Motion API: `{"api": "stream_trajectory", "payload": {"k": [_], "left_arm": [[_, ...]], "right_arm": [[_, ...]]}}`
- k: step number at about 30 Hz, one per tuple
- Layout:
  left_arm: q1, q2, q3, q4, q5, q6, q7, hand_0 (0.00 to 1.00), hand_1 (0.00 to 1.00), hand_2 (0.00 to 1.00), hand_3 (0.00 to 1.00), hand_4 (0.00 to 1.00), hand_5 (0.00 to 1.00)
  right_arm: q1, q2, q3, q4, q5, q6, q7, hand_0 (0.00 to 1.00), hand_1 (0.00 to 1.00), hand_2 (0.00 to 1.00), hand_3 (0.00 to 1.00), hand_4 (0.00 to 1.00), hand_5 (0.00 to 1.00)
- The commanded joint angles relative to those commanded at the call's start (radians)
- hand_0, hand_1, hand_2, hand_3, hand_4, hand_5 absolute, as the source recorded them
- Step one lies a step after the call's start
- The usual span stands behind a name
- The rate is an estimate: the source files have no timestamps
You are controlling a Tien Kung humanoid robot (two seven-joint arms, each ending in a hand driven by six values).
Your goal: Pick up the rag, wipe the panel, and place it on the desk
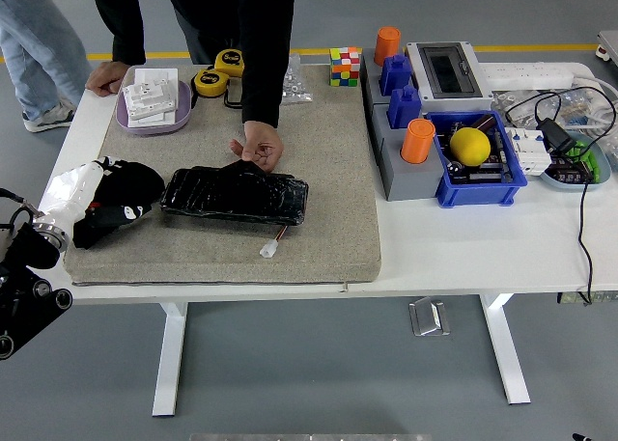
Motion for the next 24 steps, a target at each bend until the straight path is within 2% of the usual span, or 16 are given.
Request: {"api": "stream_trajectory", "payload": {"k": [5,6,11,12,17,18,23,24], "left_arm": [[-0.003,-0.005,0.005,0.012,0.005,0.009,-0.002,0.520,0.659,0.735,0.804,0.932,0.393],[-0.002,-0.005,0.005,0.012,0.008,0.012,-0.002,0.500,0.619,0.723,0.795,0.900,0.330],[-0.001,-0.006,0.007,0.019,0.007,0.019,-0.008,0.500,0.619,0.723,0.795,0.900,0.330],[-0.001,-0.006,0.007,0.022,0.006,0.020,-0.010,0.465,0.568,0.703,0.762,0.834,0.266],[0.003,-0.003,0.010,0.030,-0.004,0.021,-0.011,0.465,0.568,0.703,0.762,0.834,0.266],[0.003,-0.004,0.010,0.031,-0.003,0.023,-0.011,0.445,0.475,0.661,0.702,0.769,0.197],[0.006,-0.006,0.010,0.034,-0.006,0.028,-0.015,0.445,0.475,0.661,0.702,0.769,0.197],[0.006,-0.006,0.010,0.034,-0.004,0.028,-0.015,0.428,0.424,0.648,0.680,0.742,0.174]], "right_arm": [[0.001,0.001,-0.002,0.000,0.002,0.000,0.001,0.790,0.693,0.722,0.663,0.998,0.504],[0.001,0.001,-0.002,0.000,0.002,0.000,0.001,0.792,0.691,0.722,0.663,0.998,0.502],[-0.001,0.000,0.000,0.000,0.001,0.001,0.001,0.792,0.691,0.722,0.663,0.998,0.502],[-0.001,0.000,0.000,0.000,0.001,0.001,0.001,0.790,0.691,0.721,0.664,0.998,0.501],[0.000,0.000,0.002,0.000,-0.001,0.000,0.000,0.790,0.691,0.721,0.664,0.998,0.501],[-0.001,0.000,0.001,0.000,-0.001,0.000,0.000,0.792,0.691,0.721,0.664,0.998,0.502],[-0.002,-0.001,0.002,0.000,-0.002,0.000,0.000,0.792,0.691,0.721,0.664,0.998,0.502],[-0.002,-0.001,0.001,0.000,-0.002,0.000,-0.001,0.791,0.691,0.722,0.664,0.998,0.501]]}}
